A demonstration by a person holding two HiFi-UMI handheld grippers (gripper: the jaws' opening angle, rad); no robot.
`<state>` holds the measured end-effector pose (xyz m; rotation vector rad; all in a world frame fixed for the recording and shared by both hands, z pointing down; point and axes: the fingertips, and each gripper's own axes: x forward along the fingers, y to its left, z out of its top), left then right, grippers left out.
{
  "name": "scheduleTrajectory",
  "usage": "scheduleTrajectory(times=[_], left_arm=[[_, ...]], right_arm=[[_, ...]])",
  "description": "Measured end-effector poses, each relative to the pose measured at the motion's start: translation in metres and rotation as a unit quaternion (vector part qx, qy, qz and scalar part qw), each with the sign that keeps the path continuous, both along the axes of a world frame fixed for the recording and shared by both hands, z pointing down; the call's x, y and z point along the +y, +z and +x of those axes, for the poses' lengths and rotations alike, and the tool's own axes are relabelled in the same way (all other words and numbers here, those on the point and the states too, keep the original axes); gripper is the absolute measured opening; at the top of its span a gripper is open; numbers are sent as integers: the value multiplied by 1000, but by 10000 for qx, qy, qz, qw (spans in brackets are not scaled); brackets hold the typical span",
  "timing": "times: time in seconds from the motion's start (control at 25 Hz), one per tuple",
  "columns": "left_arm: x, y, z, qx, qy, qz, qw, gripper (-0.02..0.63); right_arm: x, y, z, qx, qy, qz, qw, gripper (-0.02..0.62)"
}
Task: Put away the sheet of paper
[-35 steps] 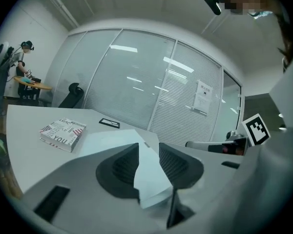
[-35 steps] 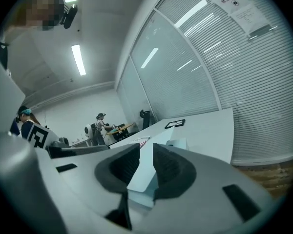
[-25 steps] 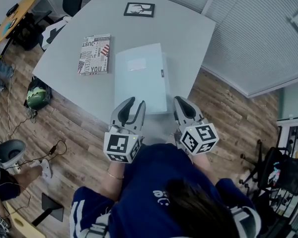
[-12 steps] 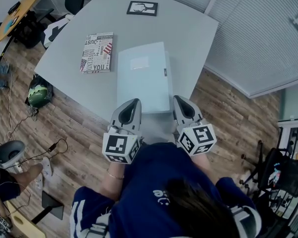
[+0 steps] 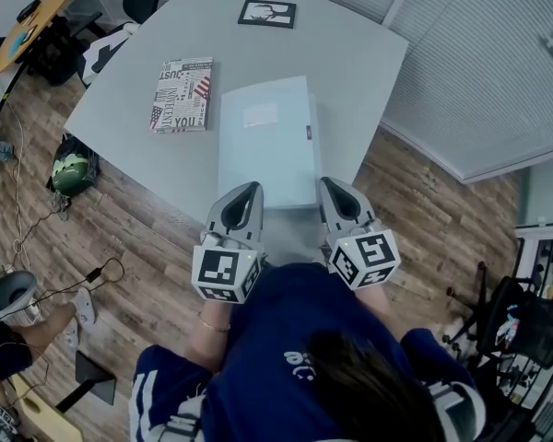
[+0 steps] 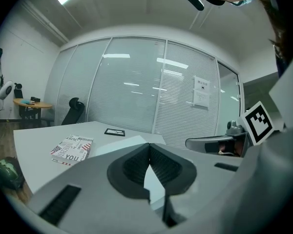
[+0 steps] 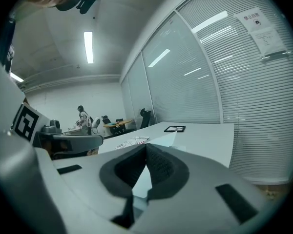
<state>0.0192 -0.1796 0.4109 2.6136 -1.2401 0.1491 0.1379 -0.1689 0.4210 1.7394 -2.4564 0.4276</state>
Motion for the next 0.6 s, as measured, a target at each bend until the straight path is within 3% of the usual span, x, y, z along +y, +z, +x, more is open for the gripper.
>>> scheduleTrajectory(times=[0.6], left_arm=[[4,11,8,-3,75,-54,10000,5]], right_arm=[[5,19,4,368,-68,-157,9992,8]])
